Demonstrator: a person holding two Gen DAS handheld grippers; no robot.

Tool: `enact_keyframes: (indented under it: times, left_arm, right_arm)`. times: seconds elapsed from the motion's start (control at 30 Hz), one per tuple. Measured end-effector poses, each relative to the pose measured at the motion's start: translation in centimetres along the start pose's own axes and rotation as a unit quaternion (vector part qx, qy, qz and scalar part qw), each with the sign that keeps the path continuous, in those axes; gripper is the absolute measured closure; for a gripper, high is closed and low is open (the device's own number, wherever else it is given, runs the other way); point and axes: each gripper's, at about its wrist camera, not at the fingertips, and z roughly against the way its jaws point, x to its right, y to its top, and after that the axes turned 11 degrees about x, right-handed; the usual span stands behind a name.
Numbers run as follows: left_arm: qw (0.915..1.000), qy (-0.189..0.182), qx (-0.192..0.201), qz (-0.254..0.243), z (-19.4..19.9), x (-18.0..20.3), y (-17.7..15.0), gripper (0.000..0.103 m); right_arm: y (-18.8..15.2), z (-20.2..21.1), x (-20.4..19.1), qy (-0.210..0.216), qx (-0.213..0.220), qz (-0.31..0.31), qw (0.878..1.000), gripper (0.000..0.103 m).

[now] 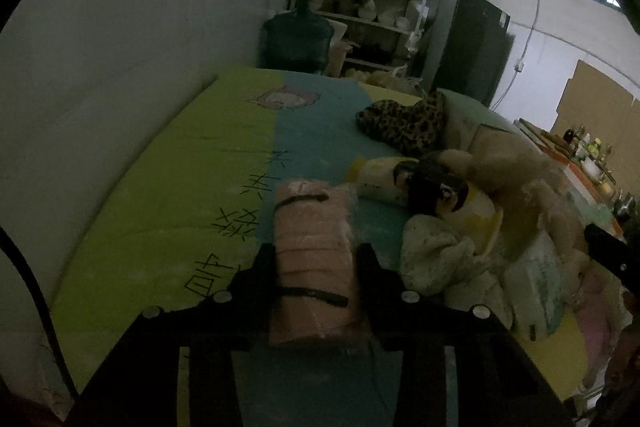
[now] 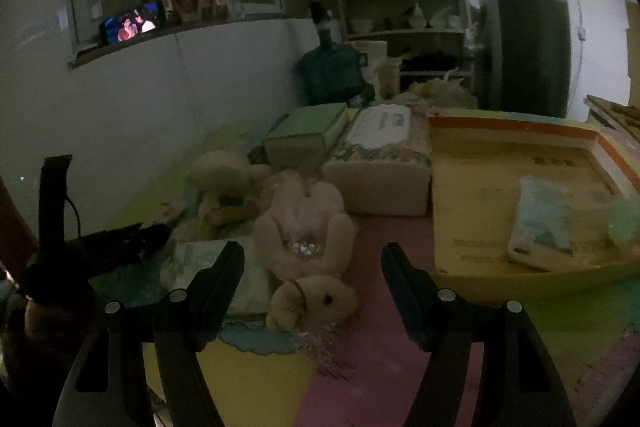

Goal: Organize soft objects
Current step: 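Lift the pink towel with the left gripper while the right grasps the plush bunny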

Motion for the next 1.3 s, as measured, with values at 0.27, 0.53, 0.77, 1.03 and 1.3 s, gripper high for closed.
enact_keyframes:
  times: [0.27,0.53,0.77,1.03,1.3]
  left_arm:
    - [1.0000,-0.005,0.007,0.003,-0.1,-0.2,0.0,0.062]
    - [0.9997,-0.012,0.016,0.013,0.2,-0.4,-0.2,0.063]
    - [0.9979,-0.006,0.058,0.028,2.8,-0.3,0.5,0.063]
    - [0.9947,-0.016,0.101,0.012,6.9,2.3,2.4,0.063]
    - [0.9906,-0.052,0.126,-0.010,9.2,7.0,3.6,0.063]
  right_arm:
    - [-0.6,-1.9,-0.1,0.004,-0.031,0.007,0.999,0.030]
    - [-1.1,-3.4,0.2,-0.002,-0.057,-0.003,0.998,0.059]
    - [0.3,-0.9,0.1,-0.003,-0.012,-0.004,1.000,0.061]
    - [2.0,1.5,-0.1,-0.002,0.022,-0.009,1.000,0.061]
    - [2.9,4.1,0.3,0.000,0.045,-0.013,0.999,0.061]
